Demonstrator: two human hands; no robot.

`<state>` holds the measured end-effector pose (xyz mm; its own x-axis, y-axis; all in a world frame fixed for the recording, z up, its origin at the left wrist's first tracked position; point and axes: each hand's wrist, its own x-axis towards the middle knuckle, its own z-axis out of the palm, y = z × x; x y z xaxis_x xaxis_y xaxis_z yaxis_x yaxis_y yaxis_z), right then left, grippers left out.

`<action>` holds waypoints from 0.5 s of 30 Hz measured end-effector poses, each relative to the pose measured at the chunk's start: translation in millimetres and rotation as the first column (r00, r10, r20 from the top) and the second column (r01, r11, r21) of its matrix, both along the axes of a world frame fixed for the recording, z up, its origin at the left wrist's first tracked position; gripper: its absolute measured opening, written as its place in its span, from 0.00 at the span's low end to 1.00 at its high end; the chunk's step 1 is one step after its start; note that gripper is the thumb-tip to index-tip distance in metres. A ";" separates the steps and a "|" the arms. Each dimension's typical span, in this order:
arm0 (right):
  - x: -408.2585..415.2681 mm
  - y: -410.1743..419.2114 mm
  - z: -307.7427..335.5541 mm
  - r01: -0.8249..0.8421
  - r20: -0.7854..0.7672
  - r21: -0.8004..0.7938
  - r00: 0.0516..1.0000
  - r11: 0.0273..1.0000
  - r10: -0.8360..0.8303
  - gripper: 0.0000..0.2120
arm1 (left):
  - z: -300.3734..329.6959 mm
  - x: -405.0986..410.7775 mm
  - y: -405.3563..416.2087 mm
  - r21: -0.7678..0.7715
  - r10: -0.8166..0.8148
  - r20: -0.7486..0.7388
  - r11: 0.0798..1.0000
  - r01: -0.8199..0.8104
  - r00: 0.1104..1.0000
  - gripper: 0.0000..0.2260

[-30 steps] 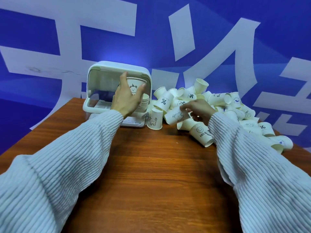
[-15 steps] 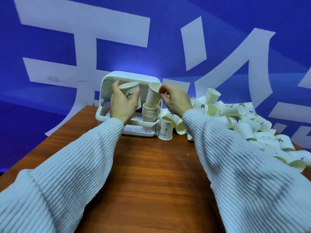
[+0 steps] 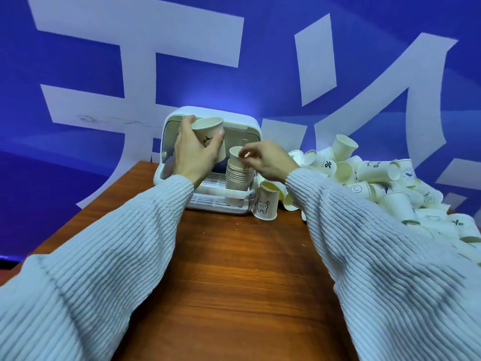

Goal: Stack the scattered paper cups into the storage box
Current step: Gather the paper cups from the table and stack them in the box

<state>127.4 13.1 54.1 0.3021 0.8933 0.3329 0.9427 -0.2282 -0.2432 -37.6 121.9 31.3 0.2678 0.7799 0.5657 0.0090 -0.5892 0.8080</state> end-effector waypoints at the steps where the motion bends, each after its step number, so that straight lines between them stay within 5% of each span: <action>1: -0.8 0.7 -7.3 0.008 0.017 -0.031 1.000 0.999 -0.008 0.12 | 0.7 2.7 0.8 0.003 -0.003 -0.009 1.000 0.003 1.000 0.34; 7: -3.2 3.1 -21.8 -0.001 0.012 -0.067 1.000 0.998 0.001 0.18 | 7.0 20.0 2.8 0.063 -0.011 -0.044 0.998 0.013 0.999 0.35; 12: 6.8 -17.8 -21.2 0.136 -0.113 0.339 0.988 0.931 -0.104 0.14 | 10.1 40.1 -1.0 0.142 -0.046 -0.064 0.988 0.054 0.997 0.34; 15: 15.9 -32.5 -22.9 0.167 -0.087 0.392 0.986 0.905 -0.144 0.14 | 6.8 52.5 -4.6 0.193 -0.088 -0.203 0.973 0.128 0.975 0.34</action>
